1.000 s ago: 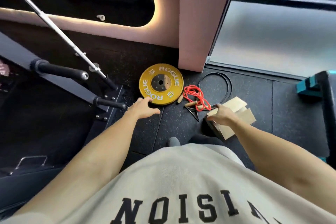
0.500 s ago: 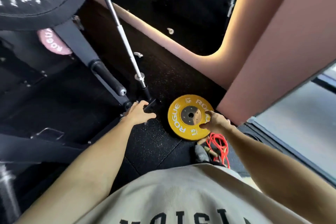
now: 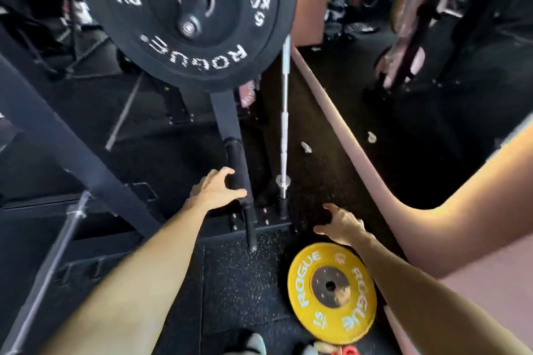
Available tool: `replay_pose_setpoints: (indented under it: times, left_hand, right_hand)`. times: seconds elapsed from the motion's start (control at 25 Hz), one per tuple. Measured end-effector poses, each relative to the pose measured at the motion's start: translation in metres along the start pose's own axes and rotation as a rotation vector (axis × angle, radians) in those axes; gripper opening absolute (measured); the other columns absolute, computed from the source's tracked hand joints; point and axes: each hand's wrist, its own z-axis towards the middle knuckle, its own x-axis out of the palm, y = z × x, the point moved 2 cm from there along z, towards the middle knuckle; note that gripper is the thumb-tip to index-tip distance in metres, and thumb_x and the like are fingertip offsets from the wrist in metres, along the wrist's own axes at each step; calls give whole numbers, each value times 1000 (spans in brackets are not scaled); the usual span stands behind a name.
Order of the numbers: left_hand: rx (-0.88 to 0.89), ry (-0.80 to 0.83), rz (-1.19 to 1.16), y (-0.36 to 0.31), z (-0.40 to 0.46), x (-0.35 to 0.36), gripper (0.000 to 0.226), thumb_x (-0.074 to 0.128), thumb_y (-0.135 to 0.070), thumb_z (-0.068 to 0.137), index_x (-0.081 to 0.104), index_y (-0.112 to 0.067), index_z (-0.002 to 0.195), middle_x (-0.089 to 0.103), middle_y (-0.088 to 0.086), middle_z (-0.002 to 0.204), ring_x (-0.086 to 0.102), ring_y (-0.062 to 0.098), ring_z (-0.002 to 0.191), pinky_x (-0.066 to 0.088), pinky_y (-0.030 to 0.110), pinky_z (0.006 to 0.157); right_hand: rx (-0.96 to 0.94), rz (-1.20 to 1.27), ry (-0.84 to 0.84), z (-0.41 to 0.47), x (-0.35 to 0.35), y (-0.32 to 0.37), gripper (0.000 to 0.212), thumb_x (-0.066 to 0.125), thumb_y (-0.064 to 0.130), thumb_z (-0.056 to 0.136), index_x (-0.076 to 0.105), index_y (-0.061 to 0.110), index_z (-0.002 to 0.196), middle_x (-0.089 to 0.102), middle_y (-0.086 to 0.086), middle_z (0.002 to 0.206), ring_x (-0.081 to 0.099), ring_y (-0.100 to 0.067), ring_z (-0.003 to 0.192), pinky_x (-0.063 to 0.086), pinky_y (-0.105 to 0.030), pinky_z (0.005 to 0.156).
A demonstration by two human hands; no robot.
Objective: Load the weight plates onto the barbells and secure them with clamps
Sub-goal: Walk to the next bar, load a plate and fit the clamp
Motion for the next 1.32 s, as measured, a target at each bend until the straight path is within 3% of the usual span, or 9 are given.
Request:
replay_pose_setpoints:
  times: [0.32, 0.4, 0.52, 0.6, 0.8, 1.0, 1.2, 1.32]
  left_hand:
    - [-20, -337, -241, -8, 12, -152, 80, 67, -71, 67, 39, -46, 138, 38, -4, 146, 44, 28, 134, 38, 52, 108]
    - [5, -426, -292, -10, 15, -195, 83, 69, -69, 66, 40, -43, 139, 39, -3, 146, 44, 26, 134, 38, 49, 109]
    - [69, -533, -405, -20, 22, -257, 82, 79, -58, 71, 41, -37, 141, 40, 1, 146, 43, 22, 134, 39, 37, 101]
    - [118, -589, -432, -28, 28, -298, 85, 82, -54, 69, 41, -36, 142, 40, 3, 147, 42, 23, 134, 38, 37, 101]
    - [223, -696, -364, -39, 46, -382, 96, 90, -44, 66, 37, -30, 146, 38, 5, 151, 40, 25, 137, 37, 41, 109]
    - [227, -815, -216, -44, 68, -432, 106, 90, -45, 63, 29, -32, 150, 37, 9, 148, 39, 30, 136, 36, 43, 109]
    - [210, -752, -196, -42, 95, -450, 115, 88, -42, 69, 13, -31, 156, 38, 12, 154, 39, 33, 139, 37, 49, 110]
    - [249, -729, -174, -44, 105, -455, 104, 84, -35, 77, 17, -31, 157, 44, 9, 153, 44, 32, 137, 39, 42, 110]
  right_hand:
    - [-318, -60, -224, 44, -126, 136, 76, 65, 50, 85, 29, 32, 150, 51, -4, 141, 44, -23, 134, 29, -46, 109]
    - [-396, -52, -292, 46, -160, 173, 77, 64, 51, 84, 29, 32, 150, 55, -6, 136, 47, -24, 131, 31, -47, 110]
    - [-506, -18, -422, 41, -211, 223, 80, 66, 48, 85, 25, 32, 151, 42, -1, 150, 41, -26, 137, 28, -49, 112]
    - [-558, 4, -512, 34, -245, 254, 82, 66, 47, 85, 21, 33, 153, 43, -2, 150, 42, -27, 137, 29, -47, 109]
    - [-606, 58, -698, 32, -316, 305, 80, 64, 54, 86, 24, 32, 152, 51, -9, 142, 49, -31, 130, 35, -49, 108]
    - [-560, 77, -871, 36, -372, 336, 83, 63, 60, 84, 25, 29, 151, 48, -16, 135, 47, -37, 126, 37, -54, 106]
    - [-516, 39, -912, 38, -387, 349, 90, 67, 55, 83, 14, 35, 152, 36, -19, 141, 40, -44, 128, 33, -56, 105]
    - [-523, 18, -903, 44, -393, 356, 91, 66, 55, 83, 11, 37, 152, 34, -19, 143, 41, -44, 128, 31, -57, 105]
